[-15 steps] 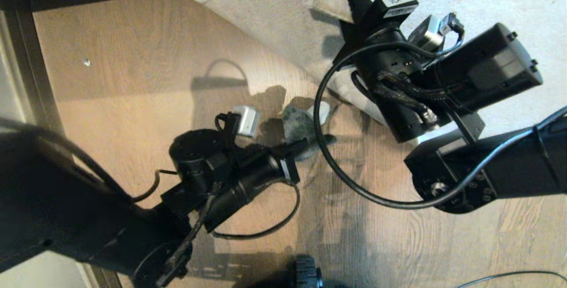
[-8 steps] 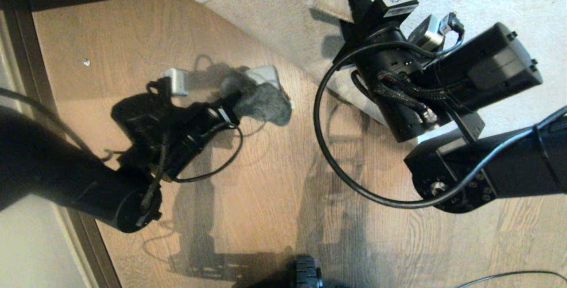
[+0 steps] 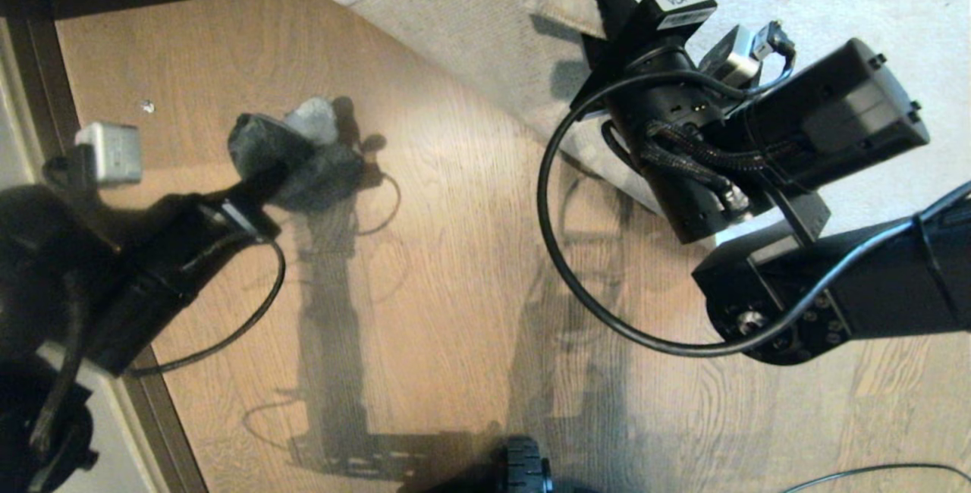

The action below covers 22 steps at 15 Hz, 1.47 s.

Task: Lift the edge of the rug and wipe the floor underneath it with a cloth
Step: Wipe the floor under the carpet with a rag

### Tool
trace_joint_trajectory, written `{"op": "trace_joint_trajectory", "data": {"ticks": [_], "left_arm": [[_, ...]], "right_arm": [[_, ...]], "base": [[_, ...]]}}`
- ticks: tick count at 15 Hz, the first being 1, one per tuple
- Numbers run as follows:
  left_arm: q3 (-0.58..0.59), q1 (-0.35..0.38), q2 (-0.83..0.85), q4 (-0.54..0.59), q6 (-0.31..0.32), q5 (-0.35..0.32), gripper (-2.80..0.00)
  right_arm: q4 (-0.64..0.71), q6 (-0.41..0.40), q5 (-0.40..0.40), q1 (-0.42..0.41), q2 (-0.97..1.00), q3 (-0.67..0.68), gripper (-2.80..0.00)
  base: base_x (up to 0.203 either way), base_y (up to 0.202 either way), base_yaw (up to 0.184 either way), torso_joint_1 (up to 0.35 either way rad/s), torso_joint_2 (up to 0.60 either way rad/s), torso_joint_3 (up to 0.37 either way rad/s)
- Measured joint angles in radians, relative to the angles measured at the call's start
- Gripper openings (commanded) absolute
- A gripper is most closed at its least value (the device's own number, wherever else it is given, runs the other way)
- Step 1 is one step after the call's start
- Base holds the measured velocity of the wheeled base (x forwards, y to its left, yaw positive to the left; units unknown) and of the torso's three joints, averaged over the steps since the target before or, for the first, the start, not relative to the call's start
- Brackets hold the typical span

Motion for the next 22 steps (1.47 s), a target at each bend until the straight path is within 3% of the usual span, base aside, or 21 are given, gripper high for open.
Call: {"op": "trace_joint_trajectory", "data": {"ticks": [2, 4, 7, 11, 15, 19, 22], "left_arm": [[0.172, -0.052, -0.074, 0.005, 0.001, -0.005, -2.80], [0.328, -0.153, -0.128, 0.052, 0.006, -0.026, -2.80], [0.367, -0.298, -0.134, 0.207, 0.047, -0.064, -2.80], [0.186, -0.419, 0.012, 0.223, 0.056, -0.097, -2.80], [-0.102, -0.489, 0.225, 0.219, 0.056, -0.096, -2.80], [-0.322, -0.447, 0.392, 0.081, 0.050, -0.084, -2.80], [-0.384, -0.369, 0.427, -0.027, 0.033, -0.060, -2.80]], "right_arm": [[0.000, 0.001, 0.001, 0.000, 0.000, 0.002, -2.80], [0.000, 0.001, 0.002, 0.000, 0.000, 0.004, -2.80], [0.000, 0.001, -0.001, 0.000, 0.000, 0.011, -2.80], [-0.001, 0.000, -0.003, -0.001, 0.000, 0.061, -2.80], [-0.002, -0.001, -0.010, -0.001, 0.001, 0.079, -2.80], [-0.001, -0.002, -0.012, -0.001, 0.005, 0.076, -2.80], [0.000, -0.002, -0.012, -0.002, 0.006, 0.074, -2.80]], "base": [[0.000, 0.000, 0.000, 0.000, 0.00, 0.000], [0.000, 0.000, 0.000, 0.000, 0.00, 0.000], [0.000, 0.000, 0.000, 0.000, 0.00, 0.000], [0.000, 0.000, 0.000, 0.000, 0.00, 0.000], [0.000, 0.000, 0.000, 0.000, 0.00, 0.000], [0.000, 0.000, 0.000, 0.000, 0.00, 0.000], [0.000, 0.000, 0.000, 0.000, 0.00, 0.000]]}}
